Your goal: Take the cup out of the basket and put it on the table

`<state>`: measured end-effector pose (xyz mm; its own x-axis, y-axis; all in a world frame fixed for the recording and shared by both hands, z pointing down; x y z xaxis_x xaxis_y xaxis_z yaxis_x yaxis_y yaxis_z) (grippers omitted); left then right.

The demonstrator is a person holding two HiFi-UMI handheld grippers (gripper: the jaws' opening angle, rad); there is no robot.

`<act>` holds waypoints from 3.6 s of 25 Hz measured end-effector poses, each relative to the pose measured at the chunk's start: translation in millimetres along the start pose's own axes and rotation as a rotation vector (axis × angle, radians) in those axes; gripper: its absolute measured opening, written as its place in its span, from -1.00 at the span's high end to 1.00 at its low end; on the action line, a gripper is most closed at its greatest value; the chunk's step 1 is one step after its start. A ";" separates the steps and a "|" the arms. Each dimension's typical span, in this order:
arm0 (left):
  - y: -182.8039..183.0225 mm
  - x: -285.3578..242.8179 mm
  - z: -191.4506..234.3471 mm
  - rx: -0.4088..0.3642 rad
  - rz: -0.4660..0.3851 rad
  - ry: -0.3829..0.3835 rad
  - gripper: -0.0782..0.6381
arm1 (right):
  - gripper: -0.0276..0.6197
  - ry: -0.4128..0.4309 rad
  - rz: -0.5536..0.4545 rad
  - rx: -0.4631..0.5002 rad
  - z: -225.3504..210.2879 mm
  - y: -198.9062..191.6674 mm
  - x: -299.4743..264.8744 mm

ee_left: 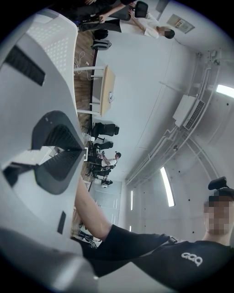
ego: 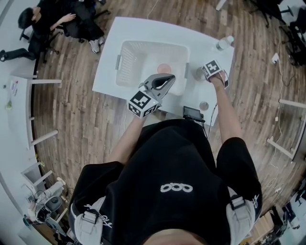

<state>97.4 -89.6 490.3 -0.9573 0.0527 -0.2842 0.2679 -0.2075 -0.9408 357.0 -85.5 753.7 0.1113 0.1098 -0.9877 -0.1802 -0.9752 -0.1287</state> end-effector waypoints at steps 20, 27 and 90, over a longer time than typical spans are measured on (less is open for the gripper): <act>8.4 89.8 74.5 -0.008 -0.027 0.048 0.76 | 0.81 -0.137 -0.815 -0.003 161.4 24.2 251.9; 5.0 119.0 91.1 -0.008 -0.037 0.041 0.76 | 0.84 -0.086 -0.923 0.040 232.5 42.8 264.1; -180.7 -83.6 162.6 -0.215 0.830 -0.223 0.37 | 0.84 -0.148 -0.941 -0.363 243.1 -5.2 219.2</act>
<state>111.4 -215.3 714.1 -0.4377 -0.2295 -0.8693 0.8789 0.0947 -0.4675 144.7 -9.6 516.3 -0.0715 0.8608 -0.5039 0.2277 -0.4778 -0.8485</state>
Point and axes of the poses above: the fingertips, and each gripper's own axes: x backward along the fingers, z to its left, y out of its top, the point moved 4 cm from there along x, backward along the fingers, and after that the axes turned 5 degrees about z, right-handed, at the moved point
